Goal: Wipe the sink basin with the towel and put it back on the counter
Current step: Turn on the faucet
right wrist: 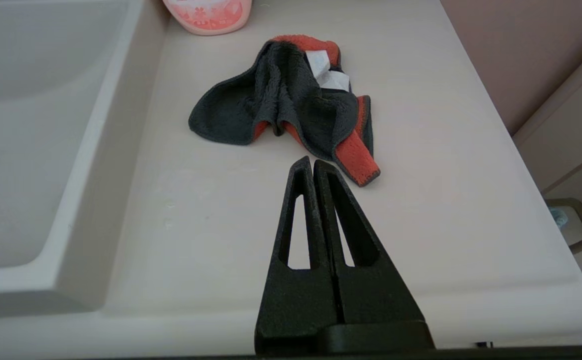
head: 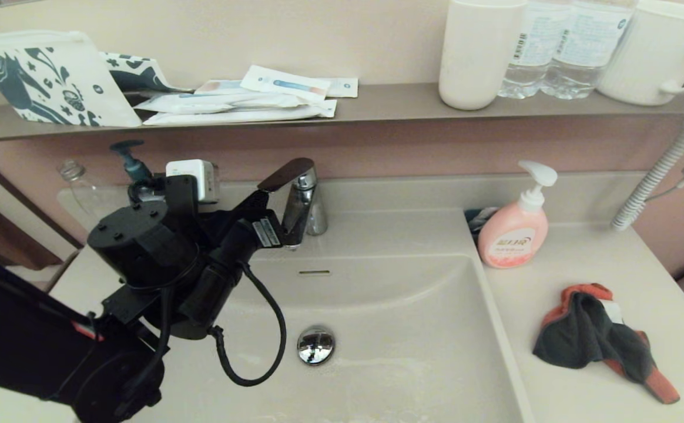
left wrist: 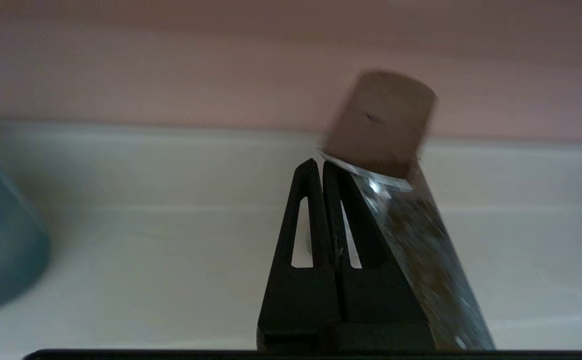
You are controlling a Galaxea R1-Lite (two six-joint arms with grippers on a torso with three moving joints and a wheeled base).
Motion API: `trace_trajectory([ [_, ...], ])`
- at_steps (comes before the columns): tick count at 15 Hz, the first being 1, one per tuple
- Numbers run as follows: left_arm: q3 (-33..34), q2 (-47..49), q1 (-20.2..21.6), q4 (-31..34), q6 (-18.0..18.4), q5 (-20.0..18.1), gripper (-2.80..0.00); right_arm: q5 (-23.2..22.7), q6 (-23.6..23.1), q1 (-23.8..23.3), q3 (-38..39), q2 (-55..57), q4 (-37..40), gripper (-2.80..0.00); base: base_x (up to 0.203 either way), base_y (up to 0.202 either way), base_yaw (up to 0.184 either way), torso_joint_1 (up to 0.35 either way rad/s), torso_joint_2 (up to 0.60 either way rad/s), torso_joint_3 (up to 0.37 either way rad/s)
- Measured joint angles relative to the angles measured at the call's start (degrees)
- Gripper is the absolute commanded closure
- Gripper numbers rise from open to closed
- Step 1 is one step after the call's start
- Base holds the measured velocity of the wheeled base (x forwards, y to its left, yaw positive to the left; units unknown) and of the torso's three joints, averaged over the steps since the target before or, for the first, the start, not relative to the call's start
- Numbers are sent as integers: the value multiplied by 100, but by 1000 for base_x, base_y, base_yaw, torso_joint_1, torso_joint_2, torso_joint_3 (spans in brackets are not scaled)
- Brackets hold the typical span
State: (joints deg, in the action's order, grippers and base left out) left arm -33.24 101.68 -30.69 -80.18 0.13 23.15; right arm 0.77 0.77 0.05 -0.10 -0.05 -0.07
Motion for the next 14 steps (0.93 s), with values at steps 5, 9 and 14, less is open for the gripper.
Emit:
trace_trajectory([
  [5,-119,-74,21,55,-2,0,0,2,2,2,0,0,0,0,0,0,0,0,0,0],
  [9,-184,-98,-33,59,-8,13,0,2,2,2,0,0,0,0,0,0,0,0,0,0],
  [14,-421,-98,-114,284,-4,13,0,0,0,2,0,0,0,0,0,0,0,0,0,0],
])
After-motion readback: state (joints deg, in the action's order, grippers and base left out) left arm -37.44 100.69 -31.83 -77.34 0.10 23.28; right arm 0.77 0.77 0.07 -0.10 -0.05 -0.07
